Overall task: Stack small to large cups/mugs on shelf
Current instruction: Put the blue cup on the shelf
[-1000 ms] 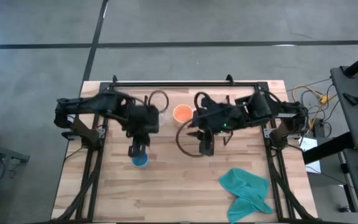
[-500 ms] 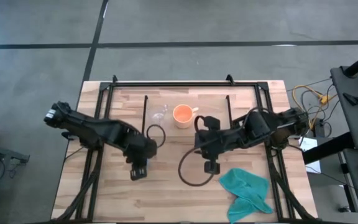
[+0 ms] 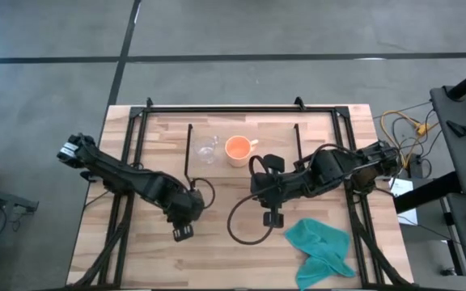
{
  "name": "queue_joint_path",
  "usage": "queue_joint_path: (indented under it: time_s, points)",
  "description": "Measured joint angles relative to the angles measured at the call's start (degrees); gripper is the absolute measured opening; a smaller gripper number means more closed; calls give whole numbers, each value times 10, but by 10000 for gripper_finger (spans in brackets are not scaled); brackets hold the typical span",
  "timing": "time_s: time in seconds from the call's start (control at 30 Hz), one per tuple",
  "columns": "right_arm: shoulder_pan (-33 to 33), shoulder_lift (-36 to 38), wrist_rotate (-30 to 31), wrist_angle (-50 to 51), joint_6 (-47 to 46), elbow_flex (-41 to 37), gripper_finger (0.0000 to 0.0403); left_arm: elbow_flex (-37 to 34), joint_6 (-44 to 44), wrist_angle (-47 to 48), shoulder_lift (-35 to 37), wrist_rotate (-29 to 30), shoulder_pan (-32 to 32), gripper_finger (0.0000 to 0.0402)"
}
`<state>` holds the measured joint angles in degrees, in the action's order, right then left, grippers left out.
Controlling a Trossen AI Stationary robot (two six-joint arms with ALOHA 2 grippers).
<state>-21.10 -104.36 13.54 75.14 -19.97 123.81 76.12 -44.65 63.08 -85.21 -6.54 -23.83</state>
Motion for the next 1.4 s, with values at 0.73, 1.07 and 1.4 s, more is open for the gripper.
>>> queue_joint_path:
  time_s: [0.73,1.07,1.4]
  points:
    - [0,0,0,-10,0,-6,75,-76,-16,-42,0,70,2,61]
    - [0,0,0,-11,3,-6,71,-102,-31,-46,-7,70,3,61]
    - [0,0,0,-10,4,-6,74,-102,-26,-63,-41,70,7,6]
